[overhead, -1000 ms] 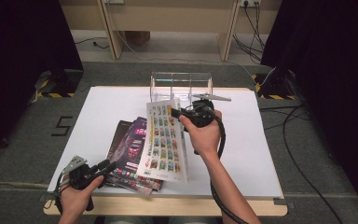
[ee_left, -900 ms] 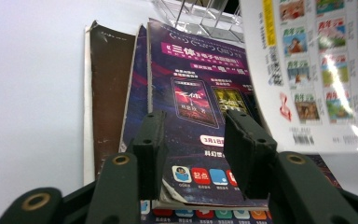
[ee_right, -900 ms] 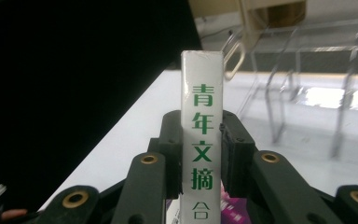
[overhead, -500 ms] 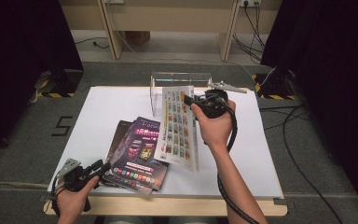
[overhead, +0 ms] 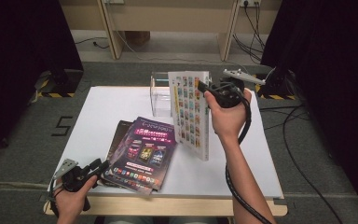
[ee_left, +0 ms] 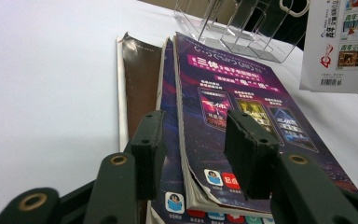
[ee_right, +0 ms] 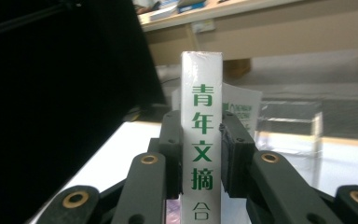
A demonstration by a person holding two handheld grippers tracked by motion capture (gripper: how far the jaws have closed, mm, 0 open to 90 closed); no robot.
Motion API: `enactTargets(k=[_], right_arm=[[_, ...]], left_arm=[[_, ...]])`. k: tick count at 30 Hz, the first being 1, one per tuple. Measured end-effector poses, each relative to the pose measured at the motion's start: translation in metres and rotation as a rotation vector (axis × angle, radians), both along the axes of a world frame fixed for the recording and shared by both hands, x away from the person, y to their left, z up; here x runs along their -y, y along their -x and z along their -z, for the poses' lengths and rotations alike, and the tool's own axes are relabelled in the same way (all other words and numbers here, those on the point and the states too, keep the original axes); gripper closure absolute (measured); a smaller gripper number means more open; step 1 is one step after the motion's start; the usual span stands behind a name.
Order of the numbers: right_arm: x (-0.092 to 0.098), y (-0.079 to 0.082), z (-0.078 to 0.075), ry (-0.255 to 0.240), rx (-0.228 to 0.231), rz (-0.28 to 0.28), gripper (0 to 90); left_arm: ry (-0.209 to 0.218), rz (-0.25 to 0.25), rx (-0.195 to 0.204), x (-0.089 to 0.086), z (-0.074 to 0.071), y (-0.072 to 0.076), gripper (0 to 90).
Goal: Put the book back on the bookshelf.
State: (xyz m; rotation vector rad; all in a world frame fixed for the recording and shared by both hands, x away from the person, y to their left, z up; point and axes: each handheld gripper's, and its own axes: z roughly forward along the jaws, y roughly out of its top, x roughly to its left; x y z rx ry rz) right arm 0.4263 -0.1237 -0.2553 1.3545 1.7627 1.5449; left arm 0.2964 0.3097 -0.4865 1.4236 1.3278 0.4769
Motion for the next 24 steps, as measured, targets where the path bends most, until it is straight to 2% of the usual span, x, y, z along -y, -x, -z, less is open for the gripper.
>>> enactTargets(k=[5,9,24], right_arm=[[0.015,-0.005,-0.010,-0.032,0.015,0.044,74.4],[0.022,-0.012,-0.016,-0.026,0.015,0.070,74.3],[0.034,-0.030,-0.017,-0.017,-0.018,0.130,74.3]], left_arm=[[-0.002,-0.003,0.004,0.000,0.000,0.000,57.3],[0.001,-0.002,0.006,0.001,0.001,0.000,57.4],[-0.004,0.009,0.020,0.003,-0.002,-0.001,57.6]])
